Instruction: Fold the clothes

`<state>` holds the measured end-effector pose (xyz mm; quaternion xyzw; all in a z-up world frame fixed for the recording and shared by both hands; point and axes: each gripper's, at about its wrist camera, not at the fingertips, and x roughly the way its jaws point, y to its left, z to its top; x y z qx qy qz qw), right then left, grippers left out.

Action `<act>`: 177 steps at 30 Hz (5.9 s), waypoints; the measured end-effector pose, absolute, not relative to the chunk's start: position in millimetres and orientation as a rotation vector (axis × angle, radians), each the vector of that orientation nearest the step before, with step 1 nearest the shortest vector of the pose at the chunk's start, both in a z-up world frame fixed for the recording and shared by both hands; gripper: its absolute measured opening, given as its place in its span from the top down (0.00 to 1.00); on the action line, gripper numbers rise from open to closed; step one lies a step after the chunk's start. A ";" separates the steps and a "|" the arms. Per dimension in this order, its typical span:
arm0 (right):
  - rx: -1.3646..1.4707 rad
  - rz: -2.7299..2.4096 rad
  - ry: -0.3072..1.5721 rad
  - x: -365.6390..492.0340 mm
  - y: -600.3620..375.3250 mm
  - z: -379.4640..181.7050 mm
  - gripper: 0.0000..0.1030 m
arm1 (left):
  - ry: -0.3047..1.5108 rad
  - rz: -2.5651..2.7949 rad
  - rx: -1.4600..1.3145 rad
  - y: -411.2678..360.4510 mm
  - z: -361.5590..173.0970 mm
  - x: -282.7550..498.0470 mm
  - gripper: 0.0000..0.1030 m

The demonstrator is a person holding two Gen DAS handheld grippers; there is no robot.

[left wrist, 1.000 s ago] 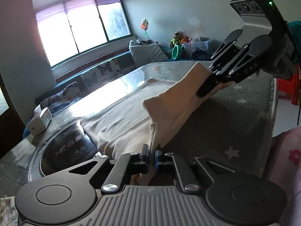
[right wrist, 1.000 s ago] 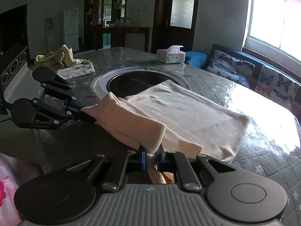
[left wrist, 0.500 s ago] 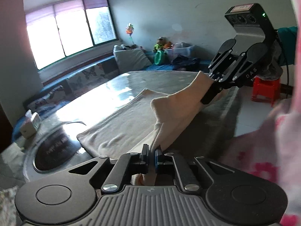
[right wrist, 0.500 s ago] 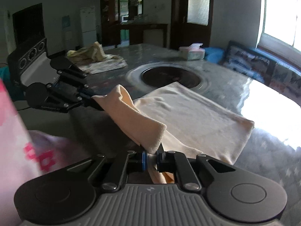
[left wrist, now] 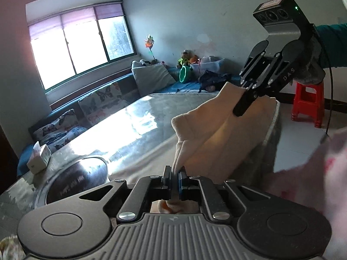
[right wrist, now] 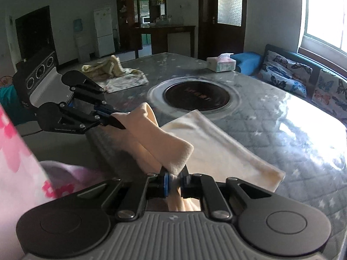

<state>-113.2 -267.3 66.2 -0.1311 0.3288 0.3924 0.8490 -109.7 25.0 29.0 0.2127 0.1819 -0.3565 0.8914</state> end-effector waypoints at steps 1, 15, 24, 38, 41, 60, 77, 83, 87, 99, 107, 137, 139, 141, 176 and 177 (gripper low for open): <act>-0.273 0.825 0.693 -105.0 -267.1 66.9 0.92 | 0.376 -0.735 0.442 24.3 29.2 -101.1 0.94; -0.263 0.713 0.725 33.0 -260.1 25.3 0.91 | 0.479 -0.615 0.413 -2.4 -4.2 43.3 0.95; -0.155 0.522 0.701 62.9 -261.1 -38.1 0.73 | 0.539 -0.497 0.368 -17.6 -41.2 79.9 0.89; -0.019 0.534 0.718 73.9 -257.5 -20.4 0.82 | 0.581 -0.428 0.331 -16.1 -31.4 110.6 0.71; -0.020 0.567 0.747 79.5 -241.8 -28.6 0.87 | 0.586 -0.426 0.314 -14.6 -29.7 113.9 0.71; 0.004 0.502 0.739 81.1 -249.1 -34.1 0.88 | 0.615 -0.566 0.285 -50.3 -34.6 119.9 0.79; 0.035 0.351 0.665 33.2 -303.9 -33.0 0.87 | 0.586 -0.520 0.322 -59.2 -40.3 114.3 0.77; -0.005 0.416 0.664 56.8 -281.0 -36.6 0.88 | 0.583 -0.508 0.323 -61.6 -41.4 113.0 0.77; -0.051 0.389 0.699 73.4 -270.1 -48.9 0.89 | 0.578 -0.507 0.323 -61.5 -42.0 111.8 0.77; -0.017 0.442 0.677 23.4 -303.3 -20.6 0.87 | 0.563 -0.499 0.336 -62.4 -42.2 106.8 0.73; -0.121 0.457 0.680 -26.1 -286.4 -45.5 0.88 | 0.558 -0.476 0.345 -65.1 -43.1 104.6 0.72; 0.194 0.409 0.734 14.2 -357.6 -55.7 0.87 | 0.466 -0.969 0.412 -146.8 -37.6 -15.7 0.85; 0.204 0.411 0.731 16.5 -357.4 -57.1 0.87 | 0.473 -0.971 0.403 -146.6 -39.5 -14.6 0.85; 0.200 0.408 0.726 17.0 -356.2 -57.4 0.87 | 0.486 -0.977 0.385 -146.2 -41.1 -12.4 0.86; 0.009 0.328 0.644 6.3 -342.7 -27.7 0.83 | 0.528 -0.904 0.092 -87.0 -16.2 -21.5 0.83; 0.005 0.338 0.635 4.3 -340.5 -24.9 0.83 | 0.522 -0.865 0.077 -74.2 -13.6 -19.9 0.83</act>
